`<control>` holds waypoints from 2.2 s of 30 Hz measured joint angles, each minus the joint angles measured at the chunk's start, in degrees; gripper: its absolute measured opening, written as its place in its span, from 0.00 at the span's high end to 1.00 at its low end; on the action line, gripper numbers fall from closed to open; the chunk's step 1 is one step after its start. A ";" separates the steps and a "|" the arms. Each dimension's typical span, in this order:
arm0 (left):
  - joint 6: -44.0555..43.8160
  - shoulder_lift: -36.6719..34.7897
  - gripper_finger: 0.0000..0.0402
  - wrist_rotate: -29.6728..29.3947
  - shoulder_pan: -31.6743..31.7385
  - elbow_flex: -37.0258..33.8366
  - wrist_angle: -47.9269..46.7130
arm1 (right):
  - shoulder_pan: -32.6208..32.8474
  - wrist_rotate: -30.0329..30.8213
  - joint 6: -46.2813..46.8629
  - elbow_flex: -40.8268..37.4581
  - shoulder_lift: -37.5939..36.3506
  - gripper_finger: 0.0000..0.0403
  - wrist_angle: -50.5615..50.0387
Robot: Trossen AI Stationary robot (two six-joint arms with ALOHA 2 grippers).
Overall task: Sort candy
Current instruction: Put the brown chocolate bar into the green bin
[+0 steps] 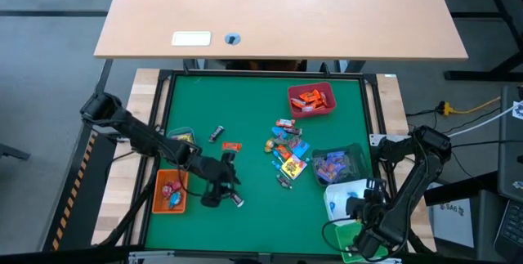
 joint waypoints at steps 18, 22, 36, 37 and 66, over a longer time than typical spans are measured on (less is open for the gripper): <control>4.19 11.81 0.65 -5.31 -5.33 2.38 7.89 | 0.00 -8.50 -0.05 0.01 0.00 0.58 3.36; 8.40 14.13 0.65 -3.56 -4.68 6.54 5.45 | 0.00 -12.82 -0.07 0.01 0.02 0.58 3.36; 10.08 15.52 0.65 -2.27 -5.17 10.71 -9.09 | 0.00 -21.24 -0.07 0.12 0.02 0.58 3.54; 10.08 15.52 0.65 -2.27 -5.26 10.71 -9.71 | -0.01 -21.24 -0.07 0.16 0.02 0.58 3.68; 11.43 21.87 0.73 -3.49 -3.63 12.04 -13.18 | -3.50 18.20 -1.75 15.51 0.04 0.58 4.50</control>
